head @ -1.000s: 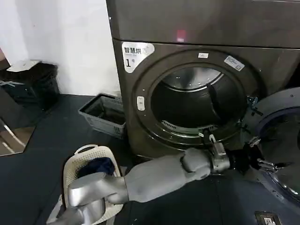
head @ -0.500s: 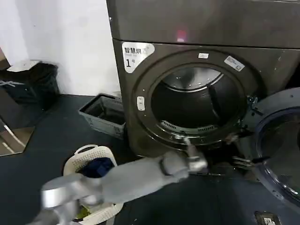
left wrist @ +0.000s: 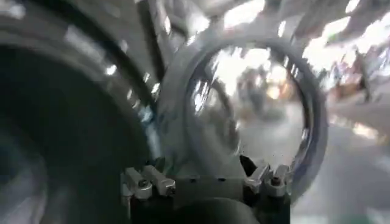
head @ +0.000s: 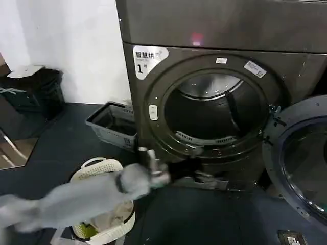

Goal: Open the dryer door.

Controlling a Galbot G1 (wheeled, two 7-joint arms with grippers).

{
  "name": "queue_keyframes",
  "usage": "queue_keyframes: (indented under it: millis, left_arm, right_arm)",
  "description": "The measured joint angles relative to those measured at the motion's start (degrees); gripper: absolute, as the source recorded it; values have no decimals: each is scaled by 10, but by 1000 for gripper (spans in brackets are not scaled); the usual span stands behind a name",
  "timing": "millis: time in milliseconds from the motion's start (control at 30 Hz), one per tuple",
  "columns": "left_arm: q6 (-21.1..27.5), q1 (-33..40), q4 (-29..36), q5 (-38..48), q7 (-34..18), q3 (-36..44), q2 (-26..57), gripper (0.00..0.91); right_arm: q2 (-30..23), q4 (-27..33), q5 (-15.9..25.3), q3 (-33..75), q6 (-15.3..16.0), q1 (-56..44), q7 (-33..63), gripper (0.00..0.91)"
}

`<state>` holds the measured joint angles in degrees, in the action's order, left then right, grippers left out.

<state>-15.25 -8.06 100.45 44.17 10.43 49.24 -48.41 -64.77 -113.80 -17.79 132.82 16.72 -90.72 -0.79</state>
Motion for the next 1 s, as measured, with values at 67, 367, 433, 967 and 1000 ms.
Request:
queue_keyframes:
  millis: [67, 367, 433, 967, 1000]
  left_arm:
    - [20, -13, 12, 4, -3, -13, 38, 907]
    - [63, -96, 67, -2, -48, -91, 176, 907]
    - [61, -122, 75, -3, -46, -111, 205, 907]
    - [103, -345, 115, -9, 30, -298, 401, 907]
    - [104, -351, 114, -17, 38, -301, 412, 907]
  right_arm:
    - [2, 2, 1, 1, -2, 2, 0, 907]
    - [7, 17, 16, -11, -35, 22, -32, 907]
    - [8, 20, 23, -13, -39, 27, -37, 907]
    - [-1, 28, 42, -17, -51, 45, -36, 907]
    - [-1, 28, 42, -17, -51, 43, -37, 907]
